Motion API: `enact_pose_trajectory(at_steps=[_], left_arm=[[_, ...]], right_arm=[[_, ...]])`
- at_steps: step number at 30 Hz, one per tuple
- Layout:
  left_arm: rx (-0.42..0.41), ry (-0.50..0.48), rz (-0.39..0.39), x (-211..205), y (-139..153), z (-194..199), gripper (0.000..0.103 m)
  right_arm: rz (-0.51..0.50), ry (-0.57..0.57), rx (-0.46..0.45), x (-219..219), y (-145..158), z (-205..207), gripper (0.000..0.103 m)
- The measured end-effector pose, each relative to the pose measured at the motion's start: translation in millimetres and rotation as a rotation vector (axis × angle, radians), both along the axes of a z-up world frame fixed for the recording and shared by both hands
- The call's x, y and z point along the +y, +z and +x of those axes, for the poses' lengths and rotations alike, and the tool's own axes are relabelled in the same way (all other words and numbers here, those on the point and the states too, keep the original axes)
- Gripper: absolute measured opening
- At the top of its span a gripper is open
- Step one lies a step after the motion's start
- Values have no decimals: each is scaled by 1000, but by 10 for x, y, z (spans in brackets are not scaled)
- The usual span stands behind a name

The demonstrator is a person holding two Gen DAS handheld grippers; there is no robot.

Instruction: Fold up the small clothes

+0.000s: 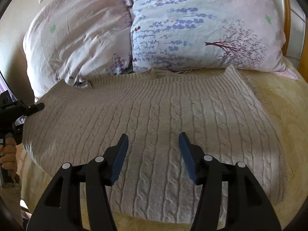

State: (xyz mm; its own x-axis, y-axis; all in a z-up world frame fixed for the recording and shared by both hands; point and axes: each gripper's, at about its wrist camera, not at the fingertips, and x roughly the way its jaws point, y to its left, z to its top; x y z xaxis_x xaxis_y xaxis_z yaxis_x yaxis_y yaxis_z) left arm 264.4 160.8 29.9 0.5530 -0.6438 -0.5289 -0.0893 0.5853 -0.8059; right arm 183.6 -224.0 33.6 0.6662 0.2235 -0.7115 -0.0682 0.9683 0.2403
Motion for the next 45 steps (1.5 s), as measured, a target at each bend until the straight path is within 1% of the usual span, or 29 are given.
enact_pose_trajectory(at_steps=[3,6,8,10,13,18,21,24,25,27,28,29,31,32,33,34,35,36,37,40,43,45], left_arm=[[-13,-3,-97,-167,121,-9,20],[-41,-28,-183,-407,233,11,19],[-64,-50,-220,-566,310,23,19],[-88,-74,-239,-789,400,49,19],[-94,-115,-285,-1106,435,115,18],[-90,-199,-309,-1743,454,198,18],[-71,-248,-285,-2169,374,223,18],[17,-312,-254,-2618,112,226,19],[60,-336,-247,-2759,2,235,20],[139,-372,-252,-2966,-185,239,23],[151,-390,-259,-3033,-218,224,27],[137,-409,-270,-3045,-185,212,32],[93,-461,-334,-2975,-38,187,34],[70,-475,-350,-2904,47,167,40],[20,-476,-333,-2761,192,127,46],[-21,-465,-300,-2648,287,94,58],[-63,-443,-246,-2504,377,49,66],[-105,-409,-156,-2317,474,8,68],[-123,-381,-88,-2181,507,-11,70],[-117,-291,100,-1833,500,-8,72],[-65,-258,203,-1640,329,18,72],[-26,-271,223,-1612,182,87,72]], right_arm=[[15,-9,-11,-70,41,-55,57],[43,-19,-41,-170,103,-144,63],[76,-25,-66,-274,144,-200,64],[107,-37,-93,-419,188,-259,64],[127,-54,-116,-583,229,-331,64],[157,-122,-149,-935,250,-467,65],[200,-166,-155,-1182,213,-542,65],[262,-202,-138,-1404,144,-558,65],[287,-211,-133,-1465,128,-566,65],[345,-223,-125,-1596,103,-567,65],[365,-225,-124,-1636,102,-576,65],[395,-224,-124,-1689,109,-590,65],[439,-214,-125,-1760,135,-607,65],[474,-199,-124,-1802,160,-596,65],[505,-185,-121,-1825,173,-580,65],[541,-166,-113,-1835,183,-560,65],[596,-135,-98,-1842,183,-524,65],[638,-104,-77,-1834,180,-468,65],[652,-91,-63,-1822,182,-433,65],[656,-59,47,-1710,121,-234,64],[617,-58,135,-1590,39,-112,63],[596,-58,182,-1519,-32,-41,63]])
